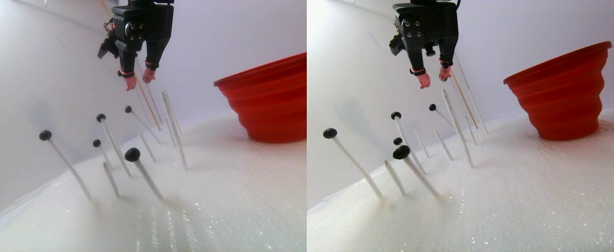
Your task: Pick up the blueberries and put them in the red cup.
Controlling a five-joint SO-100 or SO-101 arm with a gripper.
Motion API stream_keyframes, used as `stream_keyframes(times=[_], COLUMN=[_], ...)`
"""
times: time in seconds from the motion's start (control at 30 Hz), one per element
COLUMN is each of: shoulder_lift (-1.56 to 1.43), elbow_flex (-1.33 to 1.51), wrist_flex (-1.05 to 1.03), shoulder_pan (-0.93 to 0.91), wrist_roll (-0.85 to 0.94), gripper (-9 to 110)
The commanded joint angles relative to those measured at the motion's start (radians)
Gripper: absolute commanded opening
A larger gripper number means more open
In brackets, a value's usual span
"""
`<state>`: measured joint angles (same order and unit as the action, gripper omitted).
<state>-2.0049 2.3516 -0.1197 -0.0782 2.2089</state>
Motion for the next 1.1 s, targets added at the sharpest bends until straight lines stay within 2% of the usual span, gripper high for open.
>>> stream_keyframes(times=[0.0,1.07], shoulder_lift=[0.006,0.279], elbow_flex=[-0.100,-0.210], wrist_flex=[0.037,0.245], shoulder_pan=[0.058,0.127], wrist_roll=[0.009,0.037], gripper=[16,15])
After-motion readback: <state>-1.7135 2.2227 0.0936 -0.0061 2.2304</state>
